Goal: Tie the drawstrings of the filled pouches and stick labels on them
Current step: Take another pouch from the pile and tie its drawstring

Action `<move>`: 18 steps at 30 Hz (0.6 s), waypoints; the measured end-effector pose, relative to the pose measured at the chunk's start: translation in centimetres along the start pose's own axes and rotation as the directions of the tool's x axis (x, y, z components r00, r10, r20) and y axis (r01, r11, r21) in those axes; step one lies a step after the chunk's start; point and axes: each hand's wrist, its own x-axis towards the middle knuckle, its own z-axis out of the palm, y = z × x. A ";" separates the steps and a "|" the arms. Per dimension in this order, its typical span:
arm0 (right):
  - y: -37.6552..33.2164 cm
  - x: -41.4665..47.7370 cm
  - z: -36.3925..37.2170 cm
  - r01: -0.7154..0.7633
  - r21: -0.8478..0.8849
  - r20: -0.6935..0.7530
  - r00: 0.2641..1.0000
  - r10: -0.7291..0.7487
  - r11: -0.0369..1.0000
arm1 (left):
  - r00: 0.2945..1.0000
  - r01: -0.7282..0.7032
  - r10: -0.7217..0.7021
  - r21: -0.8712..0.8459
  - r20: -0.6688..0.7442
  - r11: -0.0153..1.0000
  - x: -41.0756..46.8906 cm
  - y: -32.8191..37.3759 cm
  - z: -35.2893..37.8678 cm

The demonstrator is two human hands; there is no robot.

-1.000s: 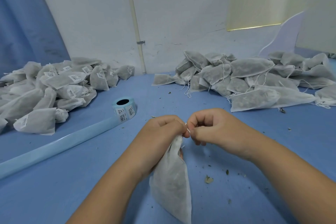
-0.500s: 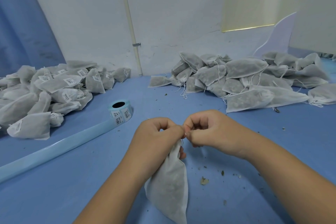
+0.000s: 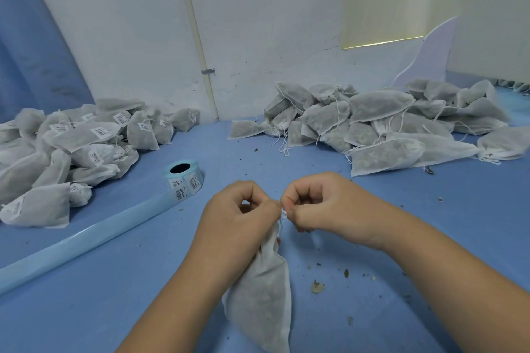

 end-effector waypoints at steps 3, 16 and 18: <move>0.0 0.1 0.0 -0.007 0.019 -0.031 0.999 0.008 1.000 | 0.996 0.046 -0.039 -0.089 0.077 0.995 -0.1 0.2 -0.4; -0.9 -0.1 0.8 0.066 0.131 -0.169 0.985 -0.043 0.989 | 0.999 0.040 -0.035 -0.142 0.034 0.989 0.3 0.2 -1.1; -1.2 -0.2 0.8 0.059 0.141 -0.179 0.983 -0.033 0.988 | 0.998 0.033 -0.028 -0.112 0.048 0.993 0.3 0.2 -1.3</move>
